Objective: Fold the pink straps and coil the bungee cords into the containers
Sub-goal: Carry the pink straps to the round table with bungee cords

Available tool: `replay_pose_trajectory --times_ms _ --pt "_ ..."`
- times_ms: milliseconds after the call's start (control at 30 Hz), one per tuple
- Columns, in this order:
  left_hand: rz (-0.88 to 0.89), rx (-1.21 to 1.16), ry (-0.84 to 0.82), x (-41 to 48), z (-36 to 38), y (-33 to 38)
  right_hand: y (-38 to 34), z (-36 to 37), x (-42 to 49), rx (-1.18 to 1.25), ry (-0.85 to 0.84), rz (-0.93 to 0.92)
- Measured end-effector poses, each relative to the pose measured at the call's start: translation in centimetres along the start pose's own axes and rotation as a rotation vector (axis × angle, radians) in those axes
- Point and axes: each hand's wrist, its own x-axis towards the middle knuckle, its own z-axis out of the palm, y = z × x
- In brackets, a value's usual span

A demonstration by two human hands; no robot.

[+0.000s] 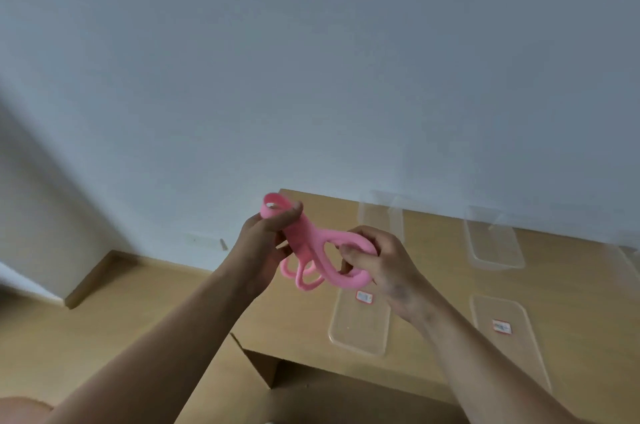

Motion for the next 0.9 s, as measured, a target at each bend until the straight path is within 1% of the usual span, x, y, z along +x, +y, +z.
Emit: replay_pose_trajectory --times_ms 67,167,233,300,433,533,600,667,733,767,833,900 --pt "0.010 0.095 -0.062 1.9 -0.4 0.6 0.4 -0.5 0.8 0.112 0.106 0.069" --pt "0.065 0.334 -0.124 3.6 -0.6 0.9 1.6 -1.9 1.4 0.336 0.187 0.168" --pt "0.044 0.501 -0.165 4.8 -1.0 1.0 3.1 -2.7 1.9 0.429 0.255 0.232" --pt "-0.017 0.643 -0.191 6.2 -1.3 0.6 4.8 -3.3 2.2 0.454 0.341 0.297" --pt "-0.138 0.926 -0.211 8.1 -1.0 -1.7 8.5 -4.1 2.6 0.269 0.502 0.435" --pt "-0.198 1.025 -0.225 9.0 -0.5 -3.5 10.7 -4.6 3.0 0.208 0.570 0.518" --pt "-0.203 1.109 -0.213 9.4 -0.5 -4.4 12.0 -5.1 3.3 0.177 0.603 0.563" --pt "-0.169 1.164 -0.178 9.6 -0.7 -4.8 13.1 -5.5 3.3 0.096 0.639 0.599" --pt "-0.124 1.181 -0.150 9.7 -0.9 -4.3 14.0 -5.7 3.3 -0.056 0.660 0.600" --pt "-0.121 1.173 -0.163 9.7 -1.0 -4.0 14.3 -5.7 3.2 -0.154 0.656 0.592" --pt "-0.172 1.132 -0.237 9.6 -1.1 -3.2 14.4 -5.6 3.3 -0.359 0.630 0.576" --pt "-0.190 1.180 -0.304 9.3 -0.9 -2.3 14.0 -5.6 3.5 -0.569 0.590 0.593"
